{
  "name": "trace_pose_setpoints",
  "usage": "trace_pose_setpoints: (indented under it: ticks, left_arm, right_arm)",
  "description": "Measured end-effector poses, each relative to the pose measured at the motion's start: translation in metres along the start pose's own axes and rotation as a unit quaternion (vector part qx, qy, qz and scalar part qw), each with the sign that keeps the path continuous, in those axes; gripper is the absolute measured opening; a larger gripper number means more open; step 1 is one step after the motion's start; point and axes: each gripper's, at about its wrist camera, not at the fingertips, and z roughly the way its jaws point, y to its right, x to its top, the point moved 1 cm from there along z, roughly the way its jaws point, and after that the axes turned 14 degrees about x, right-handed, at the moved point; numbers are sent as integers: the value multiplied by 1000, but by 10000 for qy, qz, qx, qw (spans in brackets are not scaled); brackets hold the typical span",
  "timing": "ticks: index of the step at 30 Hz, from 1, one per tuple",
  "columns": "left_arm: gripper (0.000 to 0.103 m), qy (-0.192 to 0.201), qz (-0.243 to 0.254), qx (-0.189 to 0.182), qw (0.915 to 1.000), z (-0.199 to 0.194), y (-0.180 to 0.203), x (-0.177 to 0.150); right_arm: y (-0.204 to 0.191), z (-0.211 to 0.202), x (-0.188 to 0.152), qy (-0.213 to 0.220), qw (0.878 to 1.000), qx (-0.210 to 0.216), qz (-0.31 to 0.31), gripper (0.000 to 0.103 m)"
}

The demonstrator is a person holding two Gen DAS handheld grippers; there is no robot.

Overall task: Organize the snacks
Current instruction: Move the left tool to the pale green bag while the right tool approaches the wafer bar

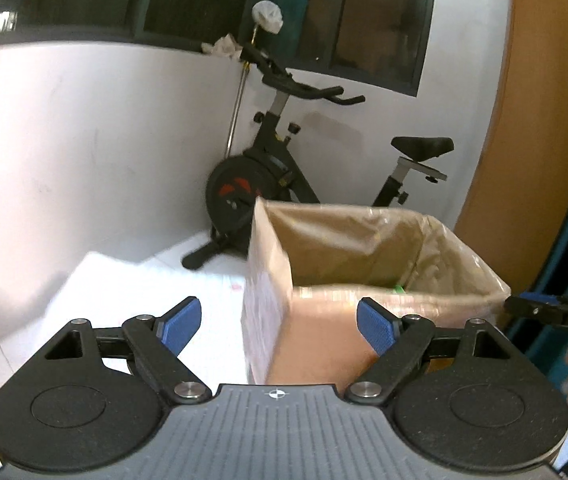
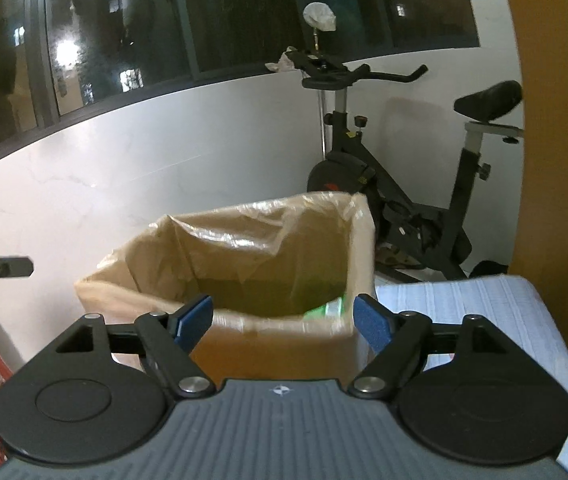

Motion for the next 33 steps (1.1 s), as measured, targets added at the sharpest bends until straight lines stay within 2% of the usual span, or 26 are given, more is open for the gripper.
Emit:
trace_pose_setpoints:
  ticks: [8, 15, 17, 26, 33]
  left_arm:
    - [87, -464, -155, -16, 9988, 19, -5, -50]
    - [87, -503, -186, -17, 9986, 24, -3, -67]
    - [87, -578, -131, 18, 9982, 27, -3, -71]
    - [87, -729, -118, 352, 9966, 45, -9, -82]
    - [87, -1212, -217, 368, 9917, 55, -21, -107]
  right_arm:
    - [4, -6, -61, -35, 9990, -293, 338, 80]
    - [6, -16, -96, -125, 9974, -624, 349, 81]
    - [7, -18, -102, -140, 9972, -631, 376, 85]
    - [10, -20, -119, -258, 9959, -632, 596, 85]
    - [8, -16, -126, -344, 9959, -551, 623, 85]
